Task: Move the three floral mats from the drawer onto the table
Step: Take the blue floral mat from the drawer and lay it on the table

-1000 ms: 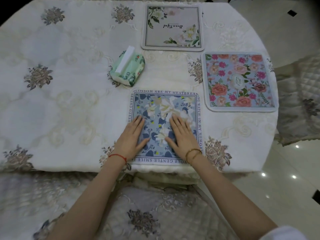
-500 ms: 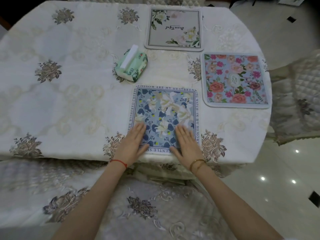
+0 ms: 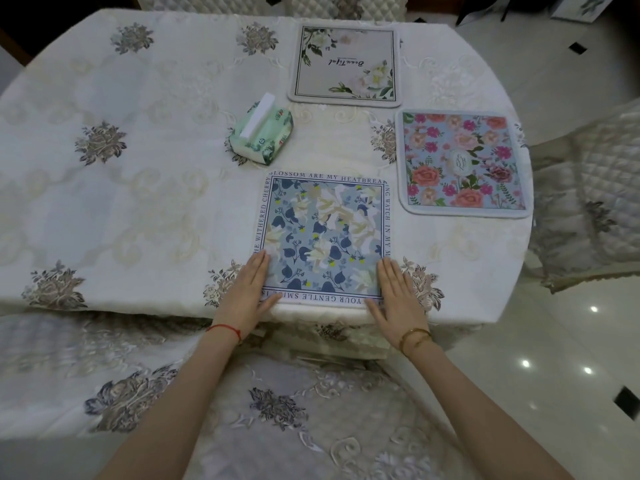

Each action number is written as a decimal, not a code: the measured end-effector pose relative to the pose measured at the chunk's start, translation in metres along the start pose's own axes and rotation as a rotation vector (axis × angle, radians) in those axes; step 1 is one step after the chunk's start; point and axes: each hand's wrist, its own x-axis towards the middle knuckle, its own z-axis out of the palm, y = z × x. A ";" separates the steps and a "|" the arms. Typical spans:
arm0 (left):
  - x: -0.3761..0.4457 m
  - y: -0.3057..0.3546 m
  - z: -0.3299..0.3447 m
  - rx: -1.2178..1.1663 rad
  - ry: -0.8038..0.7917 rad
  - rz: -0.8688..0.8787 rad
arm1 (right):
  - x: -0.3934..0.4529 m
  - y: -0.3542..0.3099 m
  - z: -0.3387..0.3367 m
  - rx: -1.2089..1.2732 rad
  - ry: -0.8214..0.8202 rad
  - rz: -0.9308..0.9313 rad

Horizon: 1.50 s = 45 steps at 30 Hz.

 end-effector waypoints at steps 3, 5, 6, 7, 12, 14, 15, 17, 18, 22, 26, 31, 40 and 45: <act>0.021 0.003 -0.011 0.013 0.031 0.054 | 0.022 -0.005 -0.015 0.045 0.035 -0.041; 0.042 0.008 -0.017 0.024 0.010 0.091 | 0.049 -0.015 -0.023 0.044 0.026 -0.090; 0.053 0.010 -0.019 0.036 -0.002 0.106 | 0.063 -0.021 -0.024 0.040 0.013 -0.104; 0.064 0.012 -0.020 0.049 -0.014 0.115 | 0.076 -0.026 -0.025 0.034 -0.002 -0.111; 0.094 0.009 -0.020 0.077 -0.064 0.100 | 0.106 -0.028 -0.020 -0.020 -0.046 -0.130; 0.093 0.004 -0.019 0.093 -0.034 0.111 | 0.103 -0.019 -0.019 -0.012 -0.031 -0.142; 0.091 0.002 -0.020 0.094 -0.013 0.112 | 0.100 -0.013 -0.019 -0.004 -0.027 -0.139; 0.086 -0.002 -0.021 0.082 0.024 0.107 | 0.094 0.001 -0.021 0.004 -0.023 -0.121; 0.084 -0.005 -0.021 0.076 0.043 0.105 | 0.090 0.008 -0.022 0.006 -0.011 -0.114; 0.089 -0.014 -0.029 0.074 0.084 0.098 | 0.084 0.024 -0.032 0.069 0.060 -0.054; 0.127 -0.004 -0.038 0.067 0.077 0.120 | 0.128 -0.002 -0.050 0.111 0.093 -0.077; 0.179 0.009 -0.040 0.091 -0.001 0.124 | 0.192 -0.034 -0.055 -0.009 0.006 -0.141; 0.187 -0.011 -0.042 0.110 0.044 0.055 | 0.195 -0.001 -0.047 0.000 -0.001 -0.116; 0.169 -0.021 -0.048 0.125 0.034 -0.016 | 0.173 0.025 -0.052 0.024 0.037 0.017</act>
